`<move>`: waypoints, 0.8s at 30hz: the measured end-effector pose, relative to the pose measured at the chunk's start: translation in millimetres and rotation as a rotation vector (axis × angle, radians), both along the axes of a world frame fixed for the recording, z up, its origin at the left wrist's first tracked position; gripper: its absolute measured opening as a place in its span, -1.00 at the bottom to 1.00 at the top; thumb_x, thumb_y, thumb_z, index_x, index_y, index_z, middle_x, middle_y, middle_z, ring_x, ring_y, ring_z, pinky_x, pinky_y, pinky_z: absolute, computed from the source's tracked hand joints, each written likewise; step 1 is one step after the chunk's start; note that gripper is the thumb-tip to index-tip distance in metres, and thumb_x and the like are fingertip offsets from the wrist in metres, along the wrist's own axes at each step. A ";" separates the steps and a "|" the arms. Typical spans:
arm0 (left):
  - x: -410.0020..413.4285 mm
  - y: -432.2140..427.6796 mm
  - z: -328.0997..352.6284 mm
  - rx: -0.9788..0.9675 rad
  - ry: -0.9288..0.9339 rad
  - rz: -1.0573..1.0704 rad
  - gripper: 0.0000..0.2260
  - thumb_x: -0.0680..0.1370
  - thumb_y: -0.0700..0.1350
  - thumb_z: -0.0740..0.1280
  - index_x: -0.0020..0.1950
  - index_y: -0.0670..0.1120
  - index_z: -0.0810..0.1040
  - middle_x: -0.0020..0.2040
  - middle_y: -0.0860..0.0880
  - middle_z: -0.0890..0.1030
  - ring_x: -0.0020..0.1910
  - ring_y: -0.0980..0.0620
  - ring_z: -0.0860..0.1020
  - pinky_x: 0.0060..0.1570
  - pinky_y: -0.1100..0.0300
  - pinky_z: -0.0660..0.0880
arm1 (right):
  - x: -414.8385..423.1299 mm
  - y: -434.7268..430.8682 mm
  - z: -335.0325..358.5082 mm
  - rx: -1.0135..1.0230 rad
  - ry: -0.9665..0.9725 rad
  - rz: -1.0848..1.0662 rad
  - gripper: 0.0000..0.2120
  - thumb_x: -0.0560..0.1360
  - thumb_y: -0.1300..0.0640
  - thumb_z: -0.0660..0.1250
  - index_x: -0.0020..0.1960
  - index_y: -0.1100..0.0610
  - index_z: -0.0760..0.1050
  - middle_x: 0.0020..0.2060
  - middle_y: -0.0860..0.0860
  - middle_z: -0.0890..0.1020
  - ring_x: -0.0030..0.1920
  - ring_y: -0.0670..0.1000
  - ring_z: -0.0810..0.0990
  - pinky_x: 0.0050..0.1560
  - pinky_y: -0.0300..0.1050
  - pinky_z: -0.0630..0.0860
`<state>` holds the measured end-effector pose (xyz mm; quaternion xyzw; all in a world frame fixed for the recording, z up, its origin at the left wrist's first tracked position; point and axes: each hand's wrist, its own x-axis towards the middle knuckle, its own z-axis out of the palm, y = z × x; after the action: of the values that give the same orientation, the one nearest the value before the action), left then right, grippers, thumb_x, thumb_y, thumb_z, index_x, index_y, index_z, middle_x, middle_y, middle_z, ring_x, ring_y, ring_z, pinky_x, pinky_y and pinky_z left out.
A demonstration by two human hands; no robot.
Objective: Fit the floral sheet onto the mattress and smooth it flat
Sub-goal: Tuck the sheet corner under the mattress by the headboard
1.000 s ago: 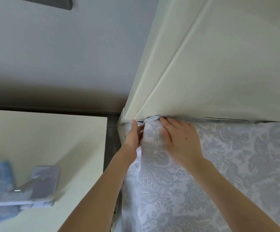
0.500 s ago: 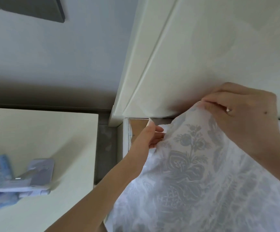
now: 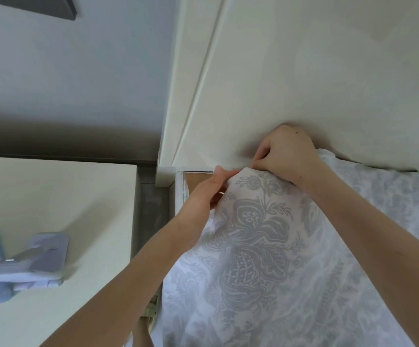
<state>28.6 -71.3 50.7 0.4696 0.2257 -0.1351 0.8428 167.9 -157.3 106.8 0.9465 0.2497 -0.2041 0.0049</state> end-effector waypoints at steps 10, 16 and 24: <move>28.5 7.7 9.4 0.201 0.016 -0.227 -0.56 0.63 0.15 -0.09 -0.07 0.24 0.59 -0.25 0.15 0.62 -0.37 0.18 0.47 -0.14 0.31 0.41 | -49.1 -59.0 48.5 0.460 -0.748 -0.137 -0.81 0.53 0.13 0.33 -0.18 0.20 0.61 -0.26 0.03 0.67 -0.22 0.03 0.61 -0.09 -0.12 0.50; 25.3 3.5 8.4 0.173 0.018 -0.165 -0.59 0.64 0.12 -0.05 -0.08 0.23 0.60 -0.22 0.18 0.64 -0.27 0.13 0.49 -0.07 0.27 0.41 | -95.8 -85.8 22.3 0.454 -0.122 -0.226 -0.48 0.53 -0.16 0.06 0.32 0.12 0.47 0.27 -0.06 0.53 0.31 -0.16 0.42 0.34 -0.30 0.29; 15.2 -5.2 12.1 0.087 0.056 0.018 -0.64 0.64 0.04 0.04 -0.11 0.14 0.62 -0.04 0.07 0.65 0.09 0.01 0.54 0.15 0.15 0.43 | -43.1 -53.5 12.6 0.327 0.278 -0.108 -0.67 0.64 0.06 0.08 0.12 0.24 0.53 0.04 0.10 0.64 0.08 0.06 0.54 0.14 -0.27 0.34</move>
<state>43.9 -76.6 62.8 0.4997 0.2593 -0.1305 0.8161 124.8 -210.8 119.4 0.9094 0.2268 -0.2895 -0.1941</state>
